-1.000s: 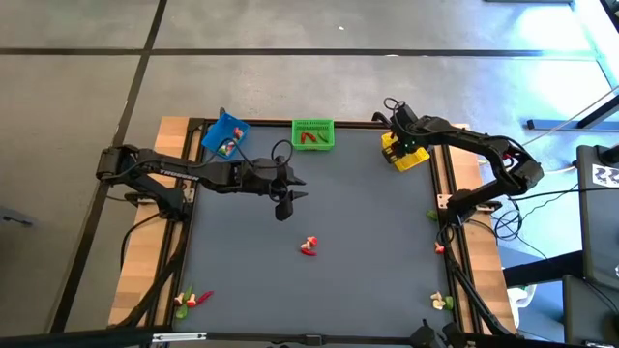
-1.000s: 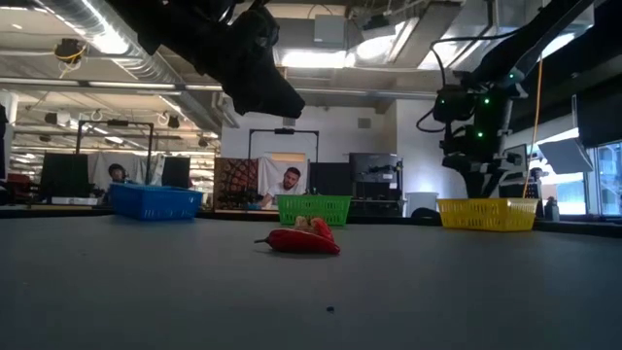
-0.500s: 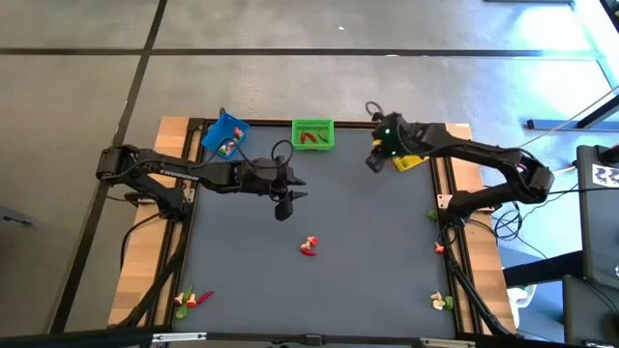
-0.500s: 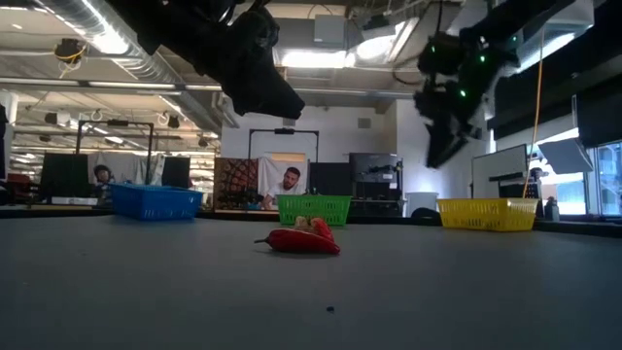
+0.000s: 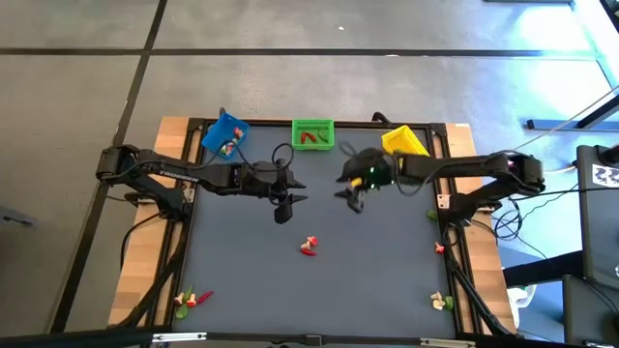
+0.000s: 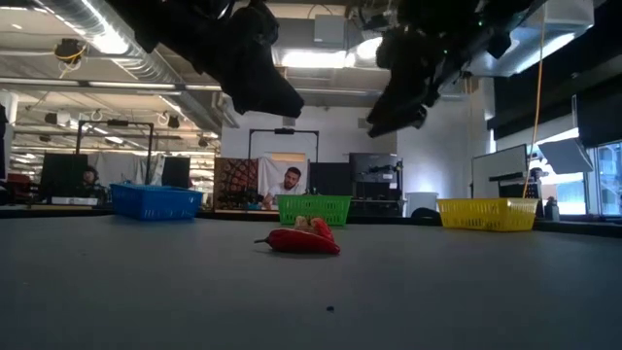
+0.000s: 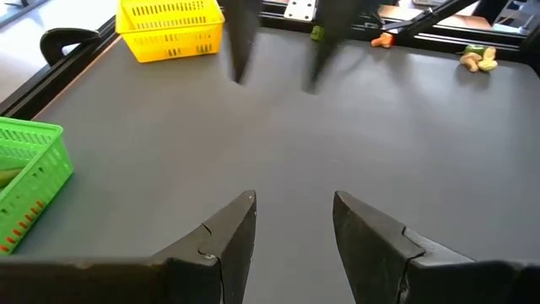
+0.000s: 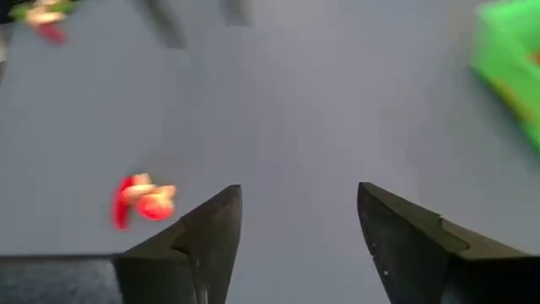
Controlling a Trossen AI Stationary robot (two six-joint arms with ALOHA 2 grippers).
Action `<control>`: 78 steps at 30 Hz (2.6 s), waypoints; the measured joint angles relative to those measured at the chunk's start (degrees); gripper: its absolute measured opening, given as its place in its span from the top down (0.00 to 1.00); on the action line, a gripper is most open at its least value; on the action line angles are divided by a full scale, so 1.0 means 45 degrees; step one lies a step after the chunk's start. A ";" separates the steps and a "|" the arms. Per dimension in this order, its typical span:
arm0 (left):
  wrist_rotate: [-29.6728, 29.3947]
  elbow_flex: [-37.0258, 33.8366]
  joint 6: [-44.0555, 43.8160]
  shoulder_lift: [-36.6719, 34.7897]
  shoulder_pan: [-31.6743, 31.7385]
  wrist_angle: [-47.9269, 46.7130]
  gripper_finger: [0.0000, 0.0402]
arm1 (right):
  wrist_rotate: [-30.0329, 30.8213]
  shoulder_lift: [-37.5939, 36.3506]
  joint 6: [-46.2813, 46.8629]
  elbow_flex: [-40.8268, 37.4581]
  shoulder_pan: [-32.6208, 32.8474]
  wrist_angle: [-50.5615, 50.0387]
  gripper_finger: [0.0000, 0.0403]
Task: Sort produce into baskets
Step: Put the red mushroom into the blue bin
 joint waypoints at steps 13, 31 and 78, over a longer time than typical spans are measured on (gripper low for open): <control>-0.0002 0.0000 -0.0274 0.0000 -0.0322 -0.0097 0.61 | 0.0179 0.2429 -0.0437 0.0005 0.3093 0.3590 0.44; -0.0004 0.0000 -0.0243 0.0000 -0.0366 -0.0039 0.61 | 0.0178 0.5873 0.0226 0.0005 0.3926 0.6135 0.55; -0.0018 0.0000 0.0449 0.0000 -0.0474 -0.0049 0.61 | 0.2241 0.5046 -0.0104 -0.0010 0.3810 0.3992 0.98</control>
